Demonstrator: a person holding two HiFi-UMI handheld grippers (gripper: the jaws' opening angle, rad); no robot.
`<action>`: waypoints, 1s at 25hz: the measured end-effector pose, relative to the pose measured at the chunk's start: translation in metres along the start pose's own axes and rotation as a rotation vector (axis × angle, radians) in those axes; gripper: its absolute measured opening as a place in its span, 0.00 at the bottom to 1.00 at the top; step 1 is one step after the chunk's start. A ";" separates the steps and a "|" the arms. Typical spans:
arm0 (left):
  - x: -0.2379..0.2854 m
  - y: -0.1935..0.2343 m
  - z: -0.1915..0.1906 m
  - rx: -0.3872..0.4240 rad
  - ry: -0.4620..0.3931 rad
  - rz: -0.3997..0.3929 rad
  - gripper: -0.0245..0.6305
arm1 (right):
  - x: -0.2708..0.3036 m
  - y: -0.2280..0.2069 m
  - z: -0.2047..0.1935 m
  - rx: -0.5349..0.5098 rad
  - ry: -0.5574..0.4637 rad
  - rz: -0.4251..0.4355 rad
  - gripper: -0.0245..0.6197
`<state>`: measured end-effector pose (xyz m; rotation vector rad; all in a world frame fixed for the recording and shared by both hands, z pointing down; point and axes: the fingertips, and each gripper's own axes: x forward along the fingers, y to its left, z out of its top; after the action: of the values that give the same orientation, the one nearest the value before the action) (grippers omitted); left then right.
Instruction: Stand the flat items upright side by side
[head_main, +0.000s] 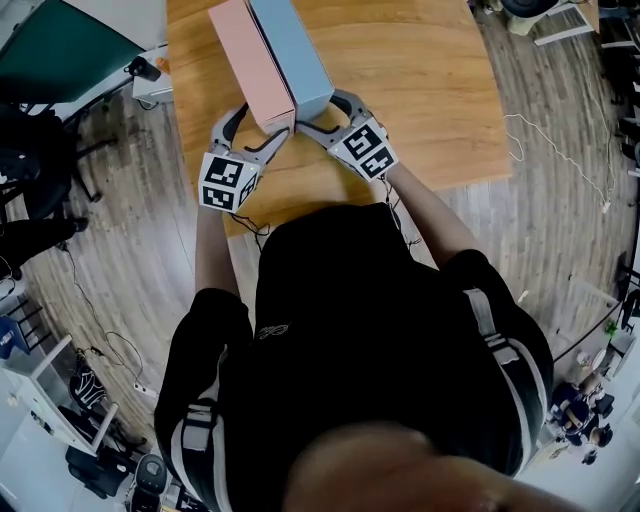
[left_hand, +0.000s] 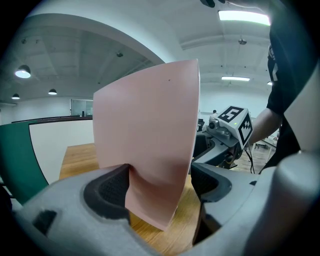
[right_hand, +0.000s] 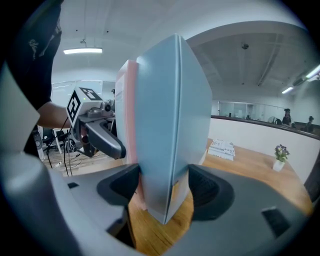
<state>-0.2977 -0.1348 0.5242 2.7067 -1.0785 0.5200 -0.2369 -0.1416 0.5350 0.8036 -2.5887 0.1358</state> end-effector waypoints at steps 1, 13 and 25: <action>0.002 0.002 0.000 0.000 -0.001 0.003 0.64 | 0.002 -0.002 0.000 -0.004 -0.006 -0.002 0.53; 0.021 0.024 0.007 -0.004 0.013 0.066 0.66 | 0.018 -0.024 -0.002 0.000 -0.008 -0.004 0.54; 0.001 0.007 0.005 -0.127 -0.021 0.232 0.66 | -0.004 -0.018 -0.014 0.088 -0.038 0.052 0.57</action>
<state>-0.3005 -0.1420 0.5204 2.4983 -1.3912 0.4421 -0.2185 -0.1519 0.5454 0.7778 -2.6565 0.2541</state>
